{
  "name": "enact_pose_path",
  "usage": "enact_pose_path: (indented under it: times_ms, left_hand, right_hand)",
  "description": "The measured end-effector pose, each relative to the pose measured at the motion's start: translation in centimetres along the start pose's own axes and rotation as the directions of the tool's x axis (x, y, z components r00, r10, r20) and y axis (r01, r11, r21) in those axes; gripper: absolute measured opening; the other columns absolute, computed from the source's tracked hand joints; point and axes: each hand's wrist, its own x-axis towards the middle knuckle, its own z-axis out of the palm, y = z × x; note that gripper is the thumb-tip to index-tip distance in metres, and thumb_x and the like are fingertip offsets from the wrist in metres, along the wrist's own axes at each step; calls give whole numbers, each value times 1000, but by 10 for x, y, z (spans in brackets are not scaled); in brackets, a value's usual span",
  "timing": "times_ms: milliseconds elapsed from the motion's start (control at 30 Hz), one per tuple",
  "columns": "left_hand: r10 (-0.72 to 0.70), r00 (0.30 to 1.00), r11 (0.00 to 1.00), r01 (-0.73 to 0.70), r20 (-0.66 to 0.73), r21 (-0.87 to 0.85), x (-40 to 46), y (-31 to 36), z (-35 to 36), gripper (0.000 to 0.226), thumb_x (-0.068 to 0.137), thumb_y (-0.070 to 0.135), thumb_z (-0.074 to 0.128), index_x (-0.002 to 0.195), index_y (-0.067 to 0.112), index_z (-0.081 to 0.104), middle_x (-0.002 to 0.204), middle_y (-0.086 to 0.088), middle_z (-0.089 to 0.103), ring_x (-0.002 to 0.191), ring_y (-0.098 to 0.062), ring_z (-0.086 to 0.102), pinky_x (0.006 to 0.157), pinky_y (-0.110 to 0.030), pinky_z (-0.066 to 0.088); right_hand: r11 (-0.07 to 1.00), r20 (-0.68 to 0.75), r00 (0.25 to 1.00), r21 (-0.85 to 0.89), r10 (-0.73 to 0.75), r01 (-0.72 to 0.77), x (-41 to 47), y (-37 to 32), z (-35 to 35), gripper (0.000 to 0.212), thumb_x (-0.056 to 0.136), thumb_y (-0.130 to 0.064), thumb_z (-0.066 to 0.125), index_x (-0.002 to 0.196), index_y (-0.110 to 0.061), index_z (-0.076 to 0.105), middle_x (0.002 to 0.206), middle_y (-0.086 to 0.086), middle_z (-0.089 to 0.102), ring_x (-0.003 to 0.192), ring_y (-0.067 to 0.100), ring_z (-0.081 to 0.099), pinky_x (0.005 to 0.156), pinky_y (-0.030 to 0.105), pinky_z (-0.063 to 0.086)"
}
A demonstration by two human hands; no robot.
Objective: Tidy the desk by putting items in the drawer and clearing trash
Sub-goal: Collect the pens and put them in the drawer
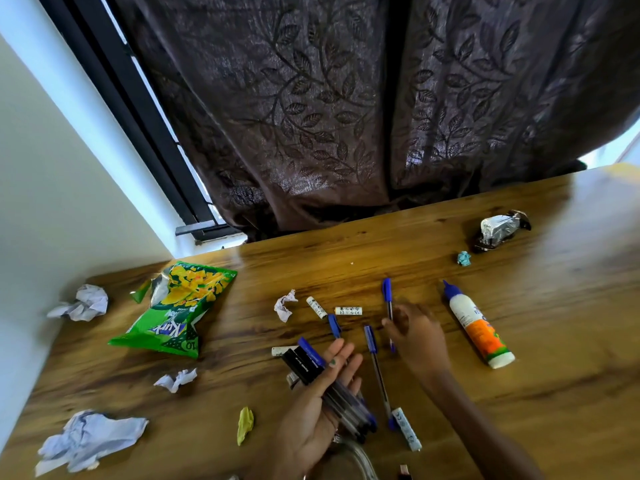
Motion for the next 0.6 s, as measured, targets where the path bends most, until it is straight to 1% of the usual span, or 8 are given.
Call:
enact_pose_path:
  times_ms: [33, 100, 233, 300, 367, 433, 500, 600]
  left_hand:
    - [-4, 1000, 1000, 4, -1, -3, 0, 0, 0, 42, 82, 3, 57, 124, 9, 59, 121, -10, 67, 107, -23, 66, 91, -39, 47]
    - [-7, 1000, 1000, 7, -3, -4, 1, 0, -1, 43, 82, 3, 56, 124, 9, 58, 121, -9, 67, 107, -23, 66, 90, -39, 47]
    - [9, 1000, 1000, -9, -11, -3, 0, 2, -3, 43, 82, 4, 56, 125, 10, 58, 122, -8, 66, 108, -22, 66, 92, -38, 47]
    - [15, 1000, 1000, -15, -15, -9, 0, 2, -3, 44, 80, 5, 57, 124, 10, 59, 122, -8, 66, 110, -22, 64, 93, -38, 47]
    - [20, 1000, 1000, -20, -10, -8, 0, 2, -4, 43, 80, 6, 56, 123, 10, 59, 122, -8, 66, 110, -21, 64, 92, -37, 46]
    - [25, 1000, 1000, -25, -1, -13, 0, 1, -4, 41, 80, 6, 56, 121, 11, 60, 121, -7, 67, 107, -20, 65, 90, -36, 47]
    - [27, 1000, 999, -27, 2, -29, 1, 1, -4, 42, 80, 6, 55, 121, 10, 59, 120, -8, 67, 106, -21, 66, 90, -36, 47]
    - [33, 999, 999, -33, -10, -42, 3, 0, -2, 43, 80, 7, 56, 122, 6, 60, 120, -12, 67, 102, -23, 68, 88, -39, 53]
  right_hand:
    - [997, 21, 1000, -71, 4, -2, 4, 2, 4, 43, 91, -34, 56, 130, -19, 48, 132, 6, 47, 123, 21, 43, 97, 34, 46]
    - [984, -1, 999, -170, -51, 50, 7, 4, 12, 45, 92, -34, 53, 133, -18, 44, 136, 6, 43, 126, 22, 38, 99, 31, 41]
    - [979, -79, 990, -174, -120, 105, 7, 9, 16, 38, 93, -16, 51, 131, -15, 49, 130, 8, 52, 120, 20, 46, 94, 29, 43]
    - [995, -70, 994, -72, -81, 76, 6, 12, 10, 38, 90, -12, 55, 128, -14, 53, 122, 6, 59, 106, 13, 55, 83, 22, 47]
    - [987, -48, 999, 162, 0, 8, 1, 10, 2, 38, 86, -7, 61, 123, -14, 58, 103, -1, 66, 80, 0, 59, 63, 9, 44]
    - [923, -17, 999, 384, 33, -24, -10, 2, -7, 36, 83, -5, 65, 116, -16, 62, 90, -9, 67, 69, -3, 62, 52, 8, 45]
    - [877, 79, 996, 480, -39, -3, -27, -8, -12, 31, 83, -6, 65, 110, -21, 64, 88, -12, 68, 75, -5, 65, 58, 8, 50]
    - [868, 263, 946, 495, -191, 38, -58, -25, -11, 27, 86, -8, 62, 102, -28, 67, 87, -8, 71, 76, -1, 66, 66, 18, 55]
